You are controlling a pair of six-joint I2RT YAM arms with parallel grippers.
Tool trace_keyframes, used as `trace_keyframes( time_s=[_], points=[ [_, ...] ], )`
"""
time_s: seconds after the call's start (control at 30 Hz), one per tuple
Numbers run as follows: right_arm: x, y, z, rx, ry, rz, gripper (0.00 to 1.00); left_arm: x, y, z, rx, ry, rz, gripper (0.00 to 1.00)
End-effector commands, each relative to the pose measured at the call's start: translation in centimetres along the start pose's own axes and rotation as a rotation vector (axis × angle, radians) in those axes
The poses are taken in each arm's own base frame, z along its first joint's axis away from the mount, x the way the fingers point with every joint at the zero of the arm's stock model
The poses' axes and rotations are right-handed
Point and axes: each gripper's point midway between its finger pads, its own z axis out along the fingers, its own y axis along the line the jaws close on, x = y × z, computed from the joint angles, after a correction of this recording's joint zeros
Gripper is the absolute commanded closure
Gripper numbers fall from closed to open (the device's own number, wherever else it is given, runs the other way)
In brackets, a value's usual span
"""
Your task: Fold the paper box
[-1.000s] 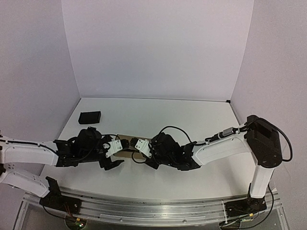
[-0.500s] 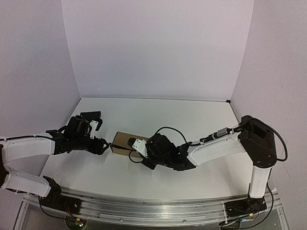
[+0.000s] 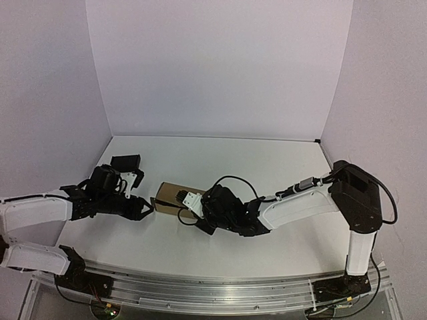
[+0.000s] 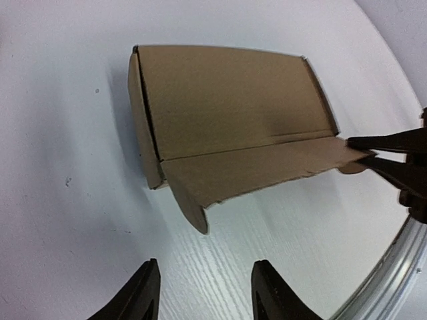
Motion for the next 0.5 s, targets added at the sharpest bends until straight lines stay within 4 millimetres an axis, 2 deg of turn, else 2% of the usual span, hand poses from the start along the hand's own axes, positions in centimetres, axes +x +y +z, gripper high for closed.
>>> trace_keyframes(
  time_s=[0.0,0.2,0.3,0.37,0.47],
  points=[
    [-0.4,-0.1,0.1,-0.013,-0.004,0.014,0.9,-0.2,2.2,2.3,-0.131,0.088,-0.041,0.56],
    [-0.5,0.1,0.0,-0.023,-0.009,0.014,0.9,-1.4,2.5,2.3,-0.151,0.041,-0.053,0.7],
    [-0.6,0.1,0.0,-0.025,-0.009,0.003,0.9,-1.6,3.0,1.8,-0.186,0.022,-0.064,0.72],
    [-0.6,0.1,0.1,-0.024,-0.008,0.0,0.9,-1.1,1.5,1.6,-0.1,0.036,-0.037,0.71],
    [-0.7,0.0,0.3,-0.018,-0.009,-0.001,0.9,-0.5,-0.9,0.2,0.036,0.018,0.004,0.65]
  ],
)
